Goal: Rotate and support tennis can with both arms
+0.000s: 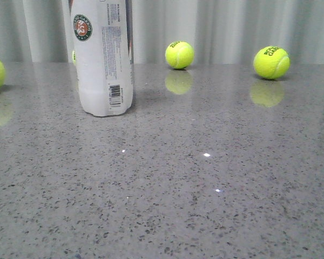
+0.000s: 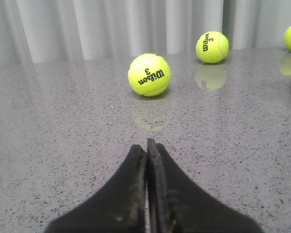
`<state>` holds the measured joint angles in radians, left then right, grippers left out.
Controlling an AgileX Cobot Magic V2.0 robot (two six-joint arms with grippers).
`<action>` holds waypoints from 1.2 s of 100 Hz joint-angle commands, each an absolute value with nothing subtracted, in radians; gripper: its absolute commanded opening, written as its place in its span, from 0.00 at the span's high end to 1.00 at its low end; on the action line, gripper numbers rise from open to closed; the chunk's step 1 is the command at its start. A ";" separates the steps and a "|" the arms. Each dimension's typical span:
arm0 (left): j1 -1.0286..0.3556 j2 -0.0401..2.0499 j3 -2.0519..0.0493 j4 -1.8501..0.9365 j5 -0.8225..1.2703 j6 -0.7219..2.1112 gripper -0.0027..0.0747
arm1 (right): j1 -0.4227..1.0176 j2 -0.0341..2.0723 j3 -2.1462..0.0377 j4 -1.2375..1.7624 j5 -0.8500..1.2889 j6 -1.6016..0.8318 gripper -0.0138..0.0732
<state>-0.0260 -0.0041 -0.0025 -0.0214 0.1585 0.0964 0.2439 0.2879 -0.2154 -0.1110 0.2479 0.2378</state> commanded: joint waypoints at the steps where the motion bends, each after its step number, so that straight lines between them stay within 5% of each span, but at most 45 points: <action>1: -0.021 -0.044 0.044 -0.024 0.089 0.089 0.99 | 0.141 0.276 -0.163 -0.120 0.014 0.171 0.92; 26: -0.021 -0.044 0.044 -0.024 0.089 0.089 0.99 | 0.018 0.066 0.010 -0.083 -0.112 0.124 0.92; 40: -0.021 -0.044 0.044 -0.024 0.089 0.089 0.99 | 0.013 -0.036 0.009 -0.021 0.025 0.069 0.92; 120: -0.021 -0.044 0.044 -0.024 0.089 0.089 0.99 | 0.003 -0.033 0.009 0.010 0.035 0.031 0.92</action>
